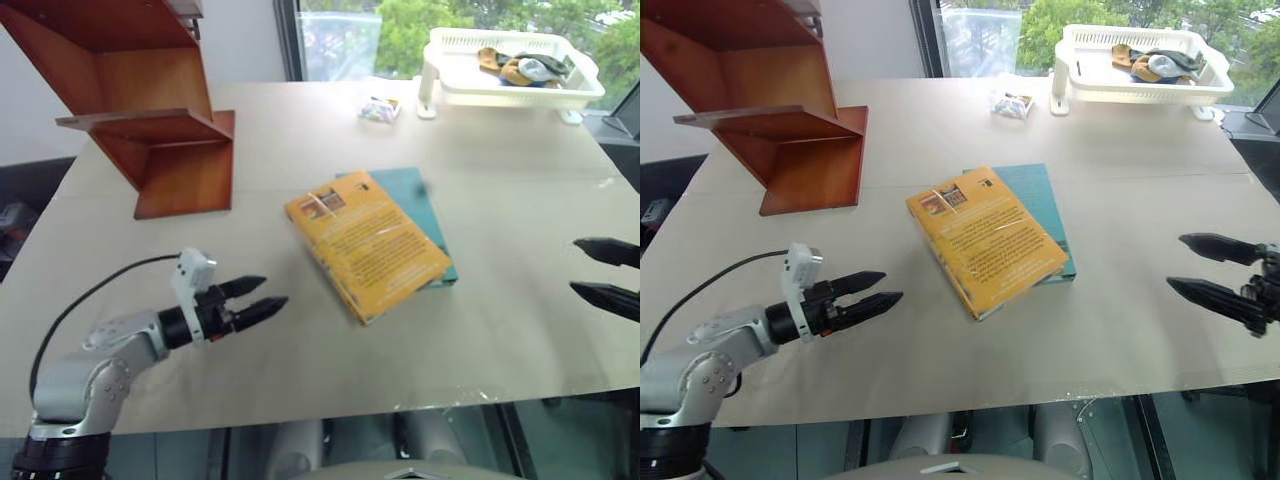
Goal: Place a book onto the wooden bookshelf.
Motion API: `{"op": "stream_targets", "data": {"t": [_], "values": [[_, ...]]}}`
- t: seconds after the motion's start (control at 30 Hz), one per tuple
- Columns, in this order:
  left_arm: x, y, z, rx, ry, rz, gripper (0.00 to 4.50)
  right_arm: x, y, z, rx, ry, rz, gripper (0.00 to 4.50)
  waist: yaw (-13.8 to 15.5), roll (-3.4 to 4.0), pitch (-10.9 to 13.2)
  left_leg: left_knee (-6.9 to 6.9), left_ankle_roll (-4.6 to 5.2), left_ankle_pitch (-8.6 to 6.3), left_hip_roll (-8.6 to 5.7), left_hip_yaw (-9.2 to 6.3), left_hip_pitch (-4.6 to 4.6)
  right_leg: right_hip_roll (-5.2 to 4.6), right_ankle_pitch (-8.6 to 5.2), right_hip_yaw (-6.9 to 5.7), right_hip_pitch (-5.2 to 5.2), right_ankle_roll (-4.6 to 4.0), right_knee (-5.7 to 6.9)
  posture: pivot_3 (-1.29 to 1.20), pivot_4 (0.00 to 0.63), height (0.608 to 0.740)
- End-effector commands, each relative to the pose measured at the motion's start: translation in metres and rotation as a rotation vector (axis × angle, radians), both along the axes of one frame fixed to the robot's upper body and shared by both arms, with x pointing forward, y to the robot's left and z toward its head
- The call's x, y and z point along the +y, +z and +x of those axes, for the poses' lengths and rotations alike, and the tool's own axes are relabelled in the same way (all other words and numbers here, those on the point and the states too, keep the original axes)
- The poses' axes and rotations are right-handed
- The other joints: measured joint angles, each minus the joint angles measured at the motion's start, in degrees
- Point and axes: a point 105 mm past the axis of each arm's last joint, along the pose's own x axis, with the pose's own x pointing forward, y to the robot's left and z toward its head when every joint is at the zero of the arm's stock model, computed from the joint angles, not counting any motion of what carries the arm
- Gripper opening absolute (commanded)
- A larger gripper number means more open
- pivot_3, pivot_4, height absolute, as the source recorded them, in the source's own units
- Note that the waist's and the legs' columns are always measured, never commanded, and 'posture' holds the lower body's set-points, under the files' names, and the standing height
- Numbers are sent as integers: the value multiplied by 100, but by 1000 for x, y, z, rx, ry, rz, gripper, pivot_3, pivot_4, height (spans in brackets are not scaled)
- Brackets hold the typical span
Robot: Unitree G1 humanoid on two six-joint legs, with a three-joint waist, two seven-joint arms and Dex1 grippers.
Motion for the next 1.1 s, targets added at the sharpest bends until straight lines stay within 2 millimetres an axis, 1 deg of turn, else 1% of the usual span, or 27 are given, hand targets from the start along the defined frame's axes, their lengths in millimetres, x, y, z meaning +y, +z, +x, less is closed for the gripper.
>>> {"op": "stream_targets", "data": {"t": [0.03,0.1,0.2,0.33,0.4,0.5,0.53,0.6,0.73,0.83,0.93,1.0,1.03,1.07,1.1], "values": [[-14,14,6,27,-3,-154,4243,-17,19,-19,-59,16,-51,4500,26,-4,-2,2,0,0,-3,-4,1,-2,0,-3,5,0,0,0,150,740],[-15,15,12,58,8,-209,4243,-21,22,-25,-68,30,-62,4500,24,-3,-2,6,0,0,-1,-6,2,1,0,-4,6,0,1,0,150,740],[-21,10,17,90,-4,-196,4243,-23,22,-28,-79,44,-90,4500,-20,-2,-3,10,0,0,-3,-9,6,4,0,-5,11,0,2,0,150,740],[-40,11,25,115,-52,-263,4243,-24,20,-31,-120,50,-106,4500,-11,-1,-3,10,0,0,-27,-11,4,2,0,-5,11,0,0,0,150,740],[-46,8,29,147,-52,-297,4243,-24,18,-33,-130,51,-110,4500,0,-2,-3,13,0,0,-28,-14,3,2,0,-6,15,1,0,0,150,740],[-53,8,36,216,-38,-412,4243,-24,18,-34,-137,48,-108,4500,6,-1,-3,18,0,0,-29,-25,4,2,0,-16,23,1,-1,0,150,740],[-56,9,37,262,-42,-482,4243,-25,17,-35,-138,43,-107,4500,7,-1,-3,19,0,0,-29,-30,5,2,0,-20,26,1,-1,0,150,740],[-59,10,38,319,-50,-563,4243,-25,17,-35,-136,37,-106,4500,7,-1,-3,24,0,0,-29,-38,3,1,0,-27,31,1,0,0,150,740],[-66,3,50,422,-19,-627,4243,-27,14,-37,-106,27,-100,4500,7,-1,-4,31,0,0,-32,-53,5,1,0,-41,44,1,-1,0,150,740],[-73,12,57,433,-30,-705,4243,-28,13,-38,-104,17,-97,4500,12,-2,-3,44,0,0,-36,-62,3,-1,0,-49,52,1,0,0,150,740],[-73,20,60,428,-33,-756,4243,-29,12,-42,-86,12,-98,4500,22,-2,-3,49,0,0,-38,-67,1,-2,0,-54,58,1,-1,0,150,740],[-72,19,59,442,-36,-758,3743,-30,13,-44,-81,7,-95,4500,22,0,-4,49,0,0,-37,-69,1,-2,0,-55,58,1,-1,0,150,740],[-72,19,57,447,-42,-756,3409,-30,15,-44,-81,4,-86,4500,20,1,-4,48,0,0,-37,-70,1,-2,0,-55,58,1,-1,0,150,740],[-73,19,56,451,-46,-751,3007,-30,16,-44,-83,2,-78,4500,18,0,-4,48,0,0,-37,-70,1,-2,-1,-55,58,0,0,0,150,740],[-73,18,55,454,-46,-743,2462,-30,19,-44,-89,1,-59,4500,18,0,-4,48,0,0,-37,-70,2,-2,0,-55,59,0,0,0,150,740]]}}
